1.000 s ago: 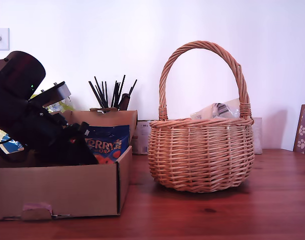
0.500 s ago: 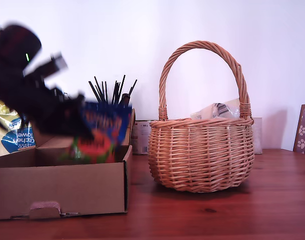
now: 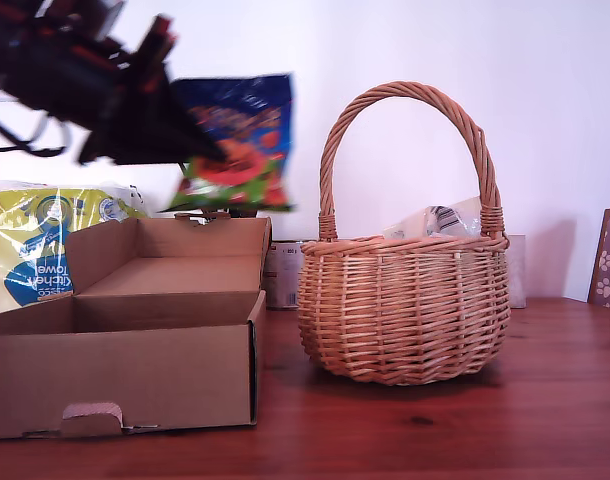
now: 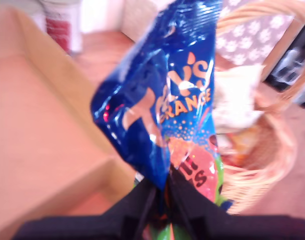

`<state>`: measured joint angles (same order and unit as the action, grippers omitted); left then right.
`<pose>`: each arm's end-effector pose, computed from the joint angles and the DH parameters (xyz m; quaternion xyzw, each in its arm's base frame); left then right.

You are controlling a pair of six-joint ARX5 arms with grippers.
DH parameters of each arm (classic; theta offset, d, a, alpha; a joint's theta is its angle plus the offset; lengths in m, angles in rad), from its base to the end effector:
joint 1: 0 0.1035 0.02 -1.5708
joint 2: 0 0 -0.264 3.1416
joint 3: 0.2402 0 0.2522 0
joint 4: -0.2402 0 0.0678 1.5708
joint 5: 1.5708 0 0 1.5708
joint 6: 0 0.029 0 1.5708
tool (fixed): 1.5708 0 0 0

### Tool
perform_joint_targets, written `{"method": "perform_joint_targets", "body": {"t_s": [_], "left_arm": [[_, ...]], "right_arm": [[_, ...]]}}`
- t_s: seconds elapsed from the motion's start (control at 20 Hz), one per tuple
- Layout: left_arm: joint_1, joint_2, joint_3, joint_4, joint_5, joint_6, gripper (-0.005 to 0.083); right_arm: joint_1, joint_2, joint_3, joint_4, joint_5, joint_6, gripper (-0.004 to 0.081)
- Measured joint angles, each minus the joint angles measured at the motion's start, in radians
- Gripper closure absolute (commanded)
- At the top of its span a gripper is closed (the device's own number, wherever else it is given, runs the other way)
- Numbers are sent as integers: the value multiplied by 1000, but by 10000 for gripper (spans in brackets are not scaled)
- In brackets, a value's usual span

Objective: Move the bags of Easter eggs from the cardboard box on the left into the woven basket on the right side.

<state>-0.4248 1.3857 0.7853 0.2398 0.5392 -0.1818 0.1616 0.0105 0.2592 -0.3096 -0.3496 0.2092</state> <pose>0.2619 -0.1348 0.2414 -0.0893 0.2197 -0.4379 0.8672 0.0710 0.0216 0.2189 0.1038 0.0565 0.2482 0.9615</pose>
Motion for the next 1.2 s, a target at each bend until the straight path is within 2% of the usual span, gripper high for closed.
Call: {"method": "perform_joint_targets", "body": {"t_s": [0.15,0.25,0.4,0.65,0.8,0.95,1.2], "left_arm": [[-123,60,1,156,-69,-76,797],[-174,115,3,213,-122,-137,797],[-191,219,40,222,-160,-250,797],[-230,328,230,187,-244,-336,797],[-253,375,311,125,-277,-336,797],[-273,436,332,73,-330,-332,797],[-296,454,336,-34,-456,-186,797]], "right_arm": [[0,0,0,1,0,0,782],[0,0,0,0,0,0,782],[0,0,0,1,0,0,782],[0,0,0,0,0,0,782],[0,0,0,0,0,0,782],[0,0,0,1,0,0,782],[0,0,0,1,0,0,782]]}}
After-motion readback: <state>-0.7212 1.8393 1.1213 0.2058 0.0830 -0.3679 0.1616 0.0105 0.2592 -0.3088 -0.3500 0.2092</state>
